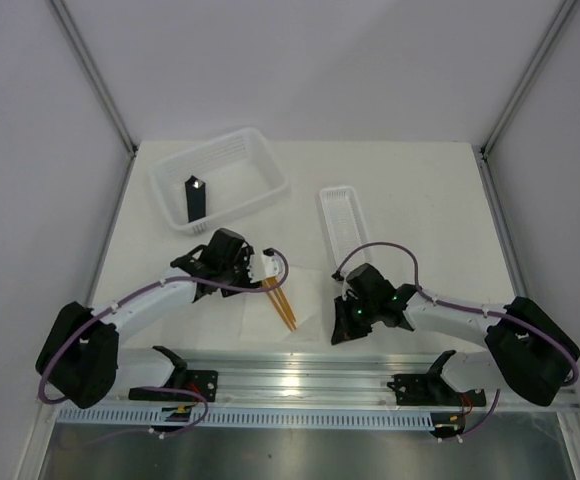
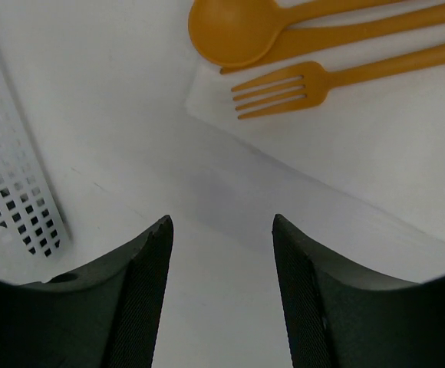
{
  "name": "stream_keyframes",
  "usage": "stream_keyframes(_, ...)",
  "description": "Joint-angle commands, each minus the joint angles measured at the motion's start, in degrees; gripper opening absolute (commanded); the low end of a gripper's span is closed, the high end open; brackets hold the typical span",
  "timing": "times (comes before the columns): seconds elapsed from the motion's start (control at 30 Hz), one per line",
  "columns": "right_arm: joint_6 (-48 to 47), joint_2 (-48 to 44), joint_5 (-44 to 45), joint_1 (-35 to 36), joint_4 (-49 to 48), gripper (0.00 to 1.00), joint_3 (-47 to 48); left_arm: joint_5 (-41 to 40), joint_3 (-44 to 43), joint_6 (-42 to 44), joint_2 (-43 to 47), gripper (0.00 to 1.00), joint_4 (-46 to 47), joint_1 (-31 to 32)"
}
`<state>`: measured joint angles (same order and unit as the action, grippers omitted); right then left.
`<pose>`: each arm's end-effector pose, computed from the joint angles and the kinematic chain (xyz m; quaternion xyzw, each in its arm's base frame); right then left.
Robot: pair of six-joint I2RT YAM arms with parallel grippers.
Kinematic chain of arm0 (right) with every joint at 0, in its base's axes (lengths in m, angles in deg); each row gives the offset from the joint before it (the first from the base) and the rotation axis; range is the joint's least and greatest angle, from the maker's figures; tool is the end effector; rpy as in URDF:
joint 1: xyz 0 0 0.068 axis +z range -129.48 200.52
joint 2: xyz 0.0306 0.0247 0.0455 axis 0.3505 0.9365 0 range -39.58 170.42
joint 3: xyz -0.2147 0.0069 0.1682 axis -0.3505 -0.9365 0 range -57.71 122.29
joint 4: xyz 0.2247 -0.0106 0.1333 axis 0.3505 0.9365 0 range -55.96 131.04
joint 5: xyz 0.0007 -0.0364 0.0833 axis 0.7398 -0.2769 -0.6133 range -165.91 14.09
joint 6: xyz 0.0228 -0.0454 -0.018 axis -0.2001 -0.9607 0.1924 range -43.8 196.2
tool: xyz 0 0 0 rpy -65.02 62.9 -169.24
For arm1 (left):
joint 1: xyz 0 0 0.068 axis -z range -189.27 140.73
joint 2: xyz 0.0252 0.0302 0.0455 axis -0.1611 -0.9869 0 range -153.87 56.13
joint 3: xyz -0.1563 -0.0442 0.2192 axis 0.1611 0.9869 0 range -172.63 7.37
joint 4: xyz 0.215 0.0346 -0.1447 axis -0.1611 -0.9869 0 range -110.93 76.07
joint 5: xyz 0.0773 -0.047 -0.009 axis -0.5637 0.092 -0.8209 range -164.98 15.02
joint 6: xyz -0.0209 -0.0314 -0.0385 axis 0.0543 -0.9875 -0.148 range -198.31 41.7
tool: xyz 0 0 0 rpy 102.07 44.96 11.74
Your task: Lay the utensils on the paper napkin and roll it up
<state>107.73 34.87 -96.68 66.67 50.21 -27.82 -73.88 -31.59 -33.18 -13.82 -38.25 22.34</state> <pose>0.1422 0.1663 0.1451 -0.1664 0.9381 0.2918 0.0842 0.1978 -0.1227 0.1967 0.5947 0.7466 0.0259 0.2971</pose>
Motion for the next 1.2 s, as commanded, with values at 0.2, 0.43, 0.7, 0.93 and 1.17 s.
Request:
stream_keyframes(0.2,0.4,8.5,-10.2,0.9,-18.0,0.00,-0.9,-1.7,0.5,6.6,-9.7,0.56,10.1,0.9)
stream_keyframes(0.43,-0.9,8.3,-11.7,1.1,-21.6,0.00,0.5,-0.4,0.1,7.4,-12.1,0.56,12.2,0.9)
stream_keyframes(0.7,-0.6,14.0,-13.1,1.3,-26.4,0.00,6.0,-0.5,-0.6,6.9,-12.6,0.56,11.0,0.9)
stream_keyframes(0.93,-0.7,19.7,-14.2,1.2,-27.8,0.00,12.1,-0.4,-1.0,5.8,-12.4,0.56,10.4,1.0)
stream_keyframes(1.17,-1.7,25.6,-15.1,0.3,-28.3,0.00,13.8,-4.8,-14.4,-2.7,-13.2,0.54,-8.4,4.8)
